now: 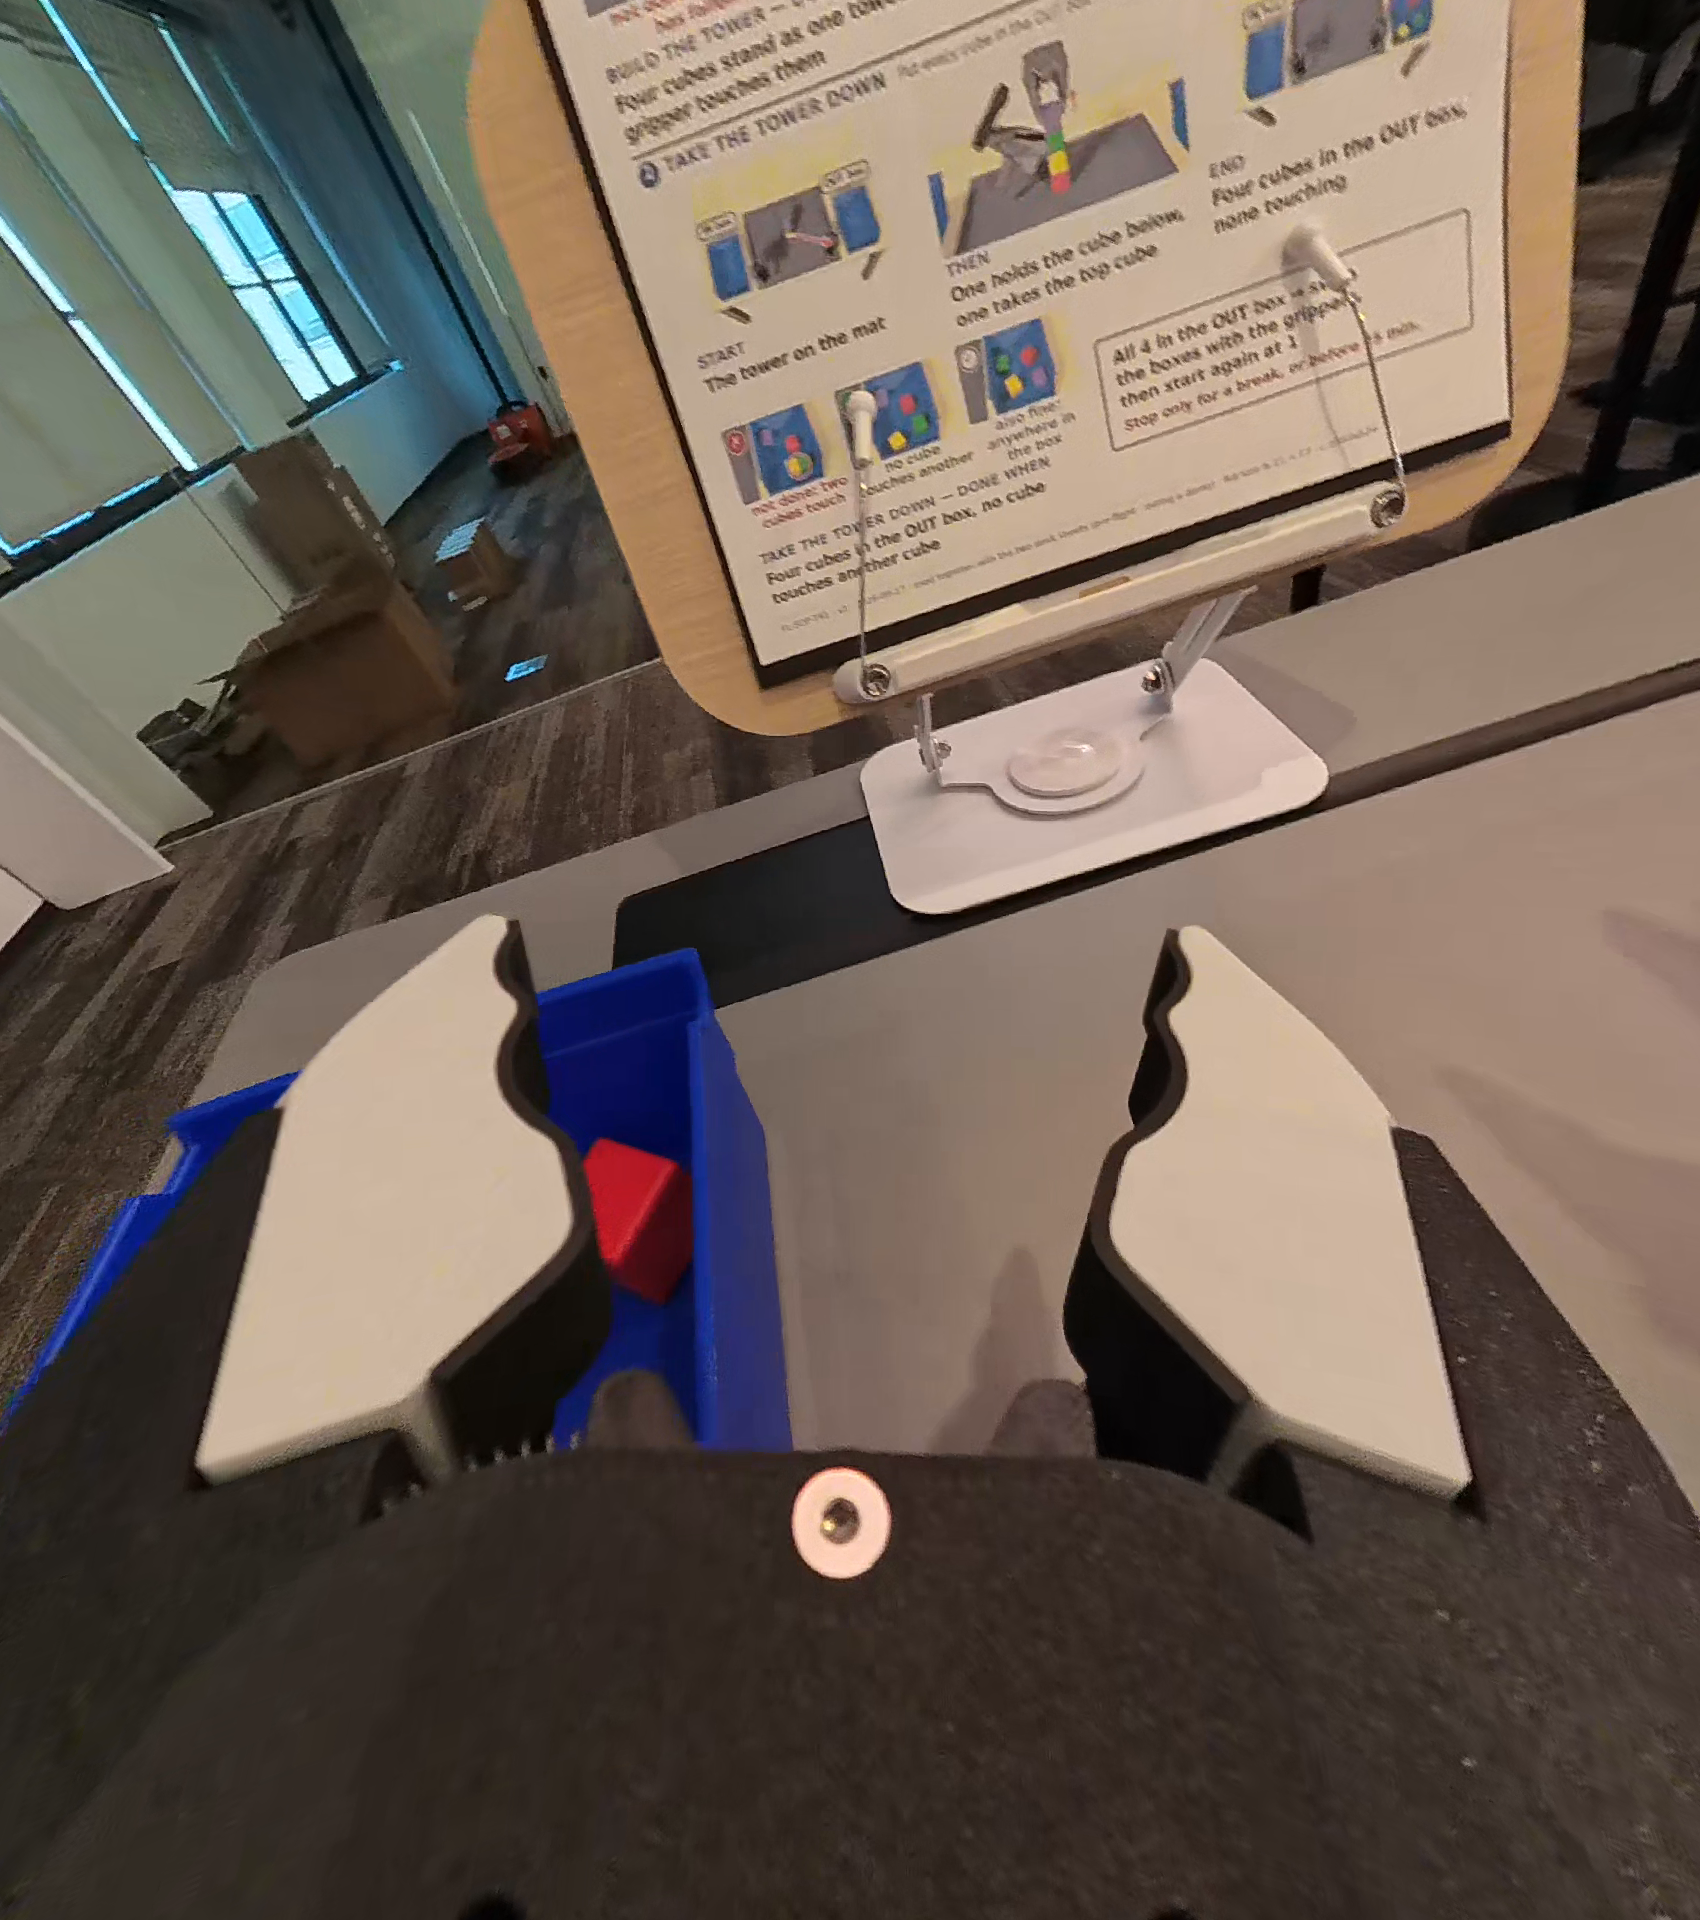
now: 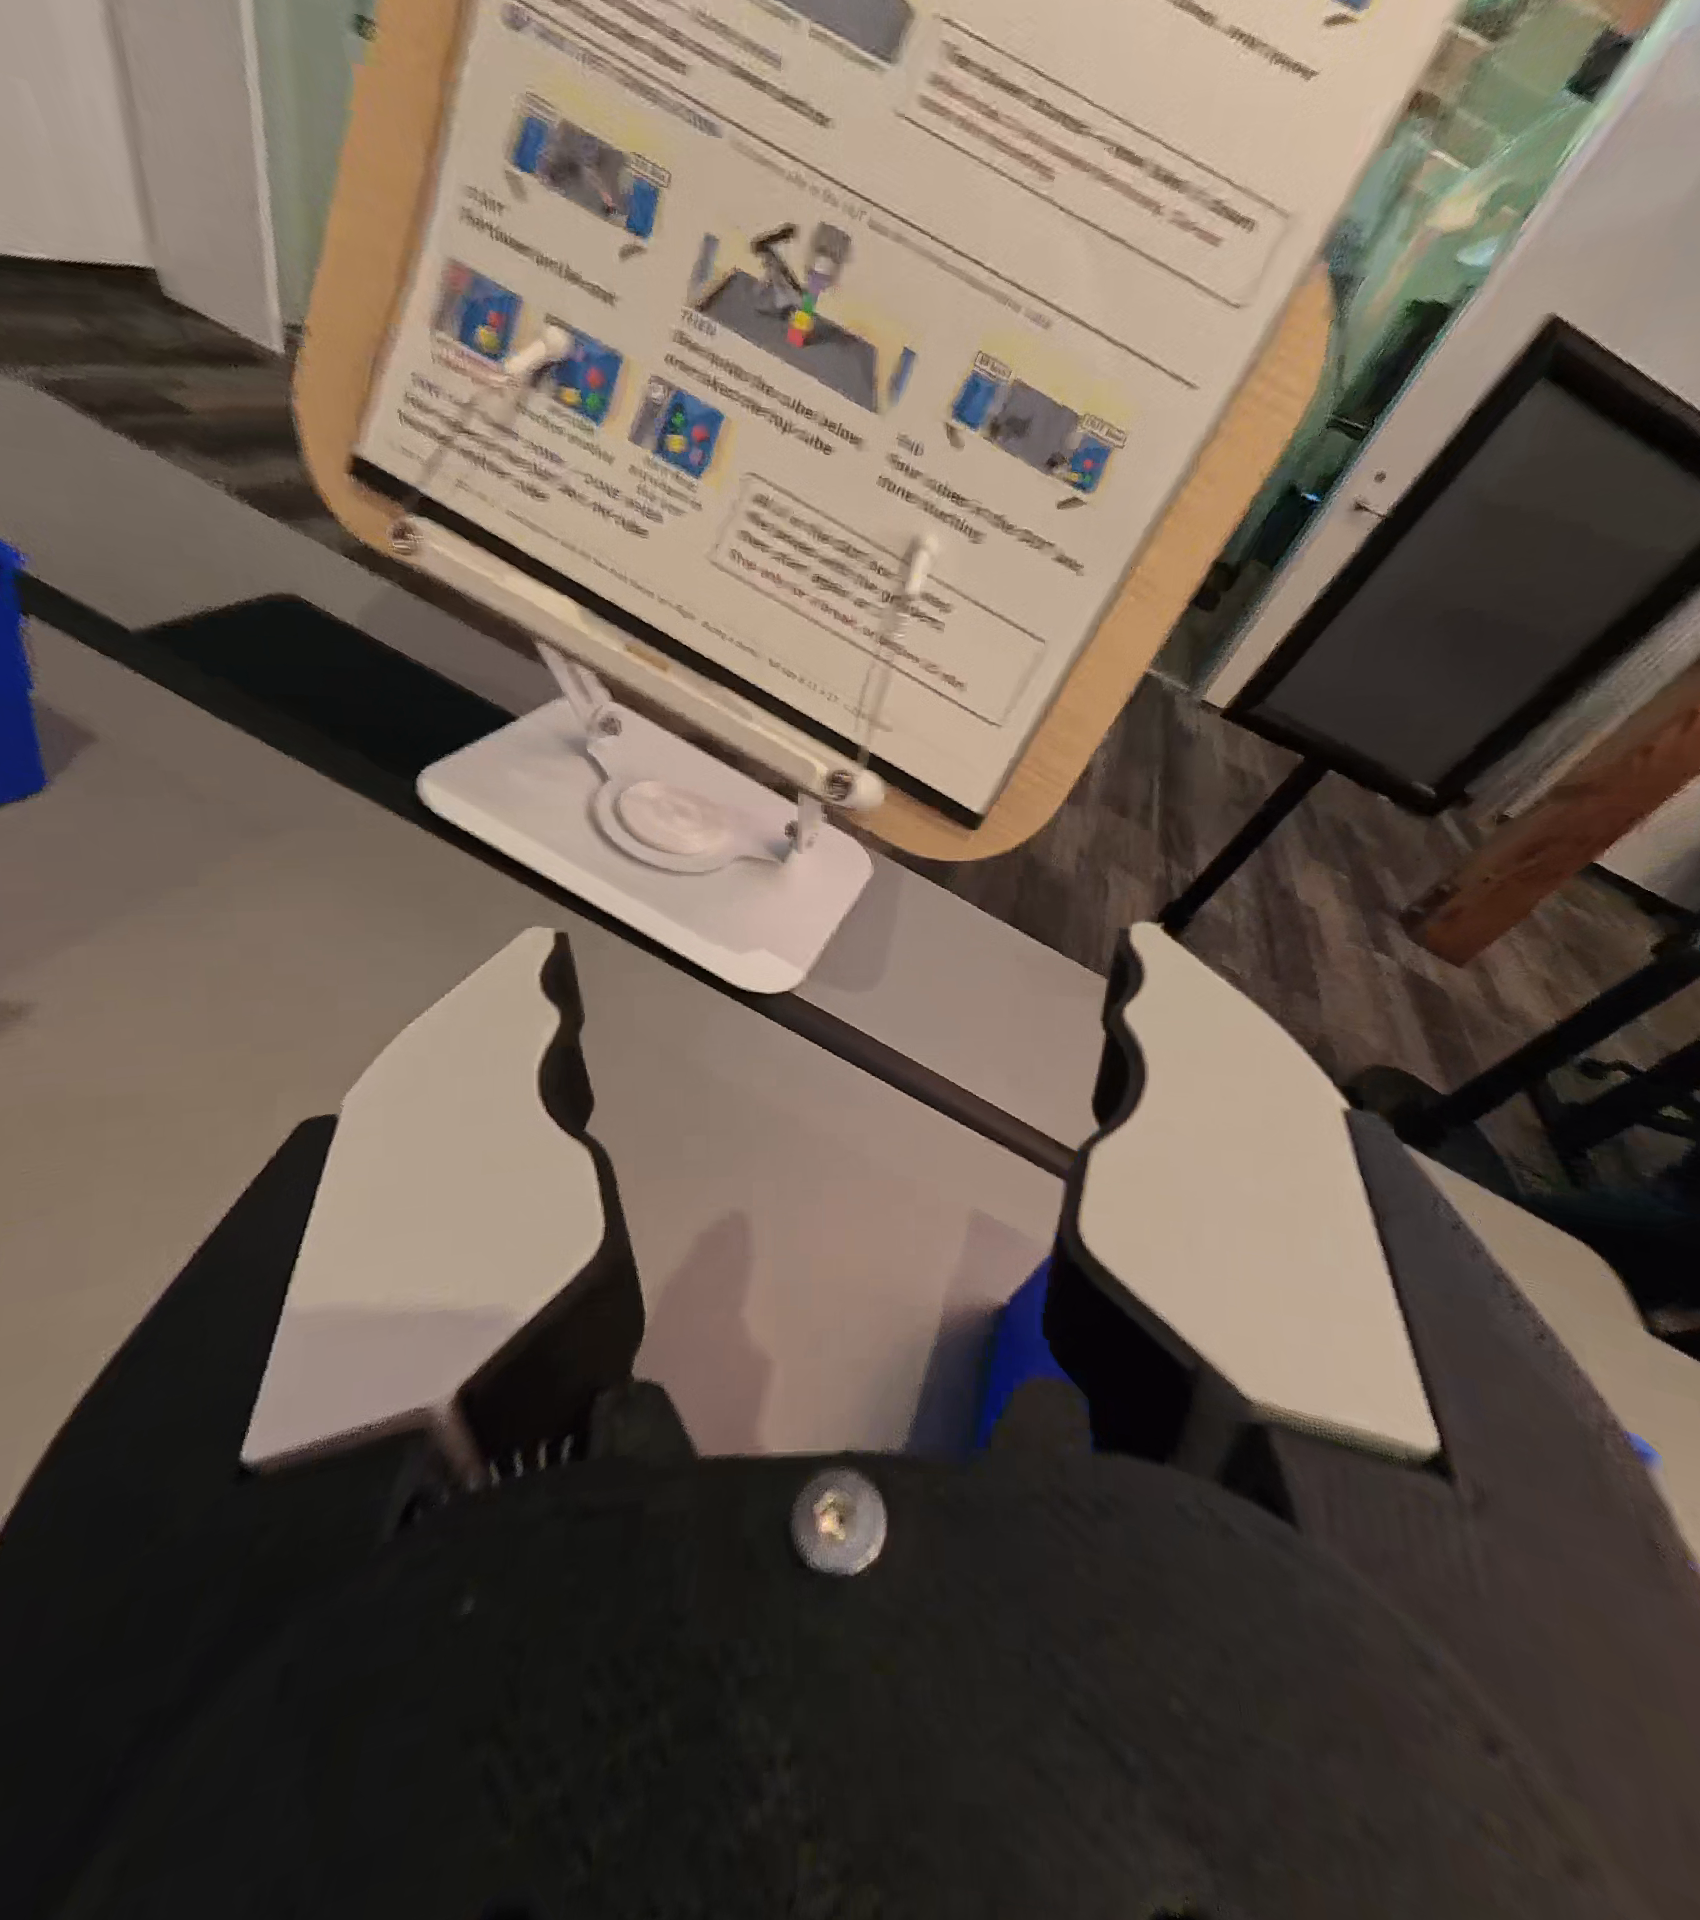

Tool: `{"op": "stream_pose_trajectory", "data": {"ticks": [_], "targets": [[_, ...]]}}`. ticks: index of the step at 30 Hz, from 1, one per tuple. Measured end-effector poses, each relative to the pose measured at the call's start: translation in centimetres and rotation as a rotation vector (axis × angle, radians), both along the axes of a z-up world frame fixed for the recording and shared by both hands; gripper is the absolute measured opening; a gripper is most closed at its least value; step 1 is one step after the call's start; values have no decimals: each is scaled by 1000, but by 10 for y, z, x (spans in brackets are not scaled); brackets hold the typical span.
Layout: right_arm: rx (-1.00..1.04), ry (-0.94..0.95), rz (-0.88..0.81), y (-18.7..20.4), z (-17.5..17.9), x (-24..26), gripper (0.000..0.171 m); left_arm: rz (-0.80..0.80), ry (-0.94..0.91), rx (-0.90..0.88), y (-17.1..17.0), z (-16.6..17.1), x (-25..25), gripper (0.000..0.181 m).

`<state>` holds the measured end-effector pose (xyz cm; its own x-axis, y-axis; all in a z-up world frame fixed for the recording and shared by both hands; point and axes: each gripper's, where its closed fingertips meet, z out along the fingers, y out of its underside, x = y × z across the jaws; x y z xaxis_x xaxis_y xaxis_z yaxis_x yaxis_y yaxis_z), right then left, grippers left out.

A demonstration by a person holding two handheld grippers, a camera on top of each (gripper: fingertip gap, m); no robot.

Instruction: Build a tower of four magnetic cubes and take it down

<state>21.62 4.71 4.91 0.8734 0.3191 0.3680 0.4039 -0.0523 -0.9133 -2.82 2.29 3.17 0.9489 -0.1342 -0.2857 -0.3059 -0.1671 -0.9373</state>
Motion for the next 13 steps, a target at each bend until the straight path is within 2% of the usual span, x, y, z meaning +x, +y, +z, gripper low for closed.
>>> {"op": "stream_pose_trajectory", "data": {"ticks": [3,5,13], "targets": [[-41,-13,20,-5,-8,-8,96,27,-5,61,-2,10,-5,112],[-34,35,56,-13,-8,-15,88,38,0,85,-4,15,-7,111],[2,-6,107,-28,-15,-39,85,47,-29,85,-6,16,-11,112]]}}
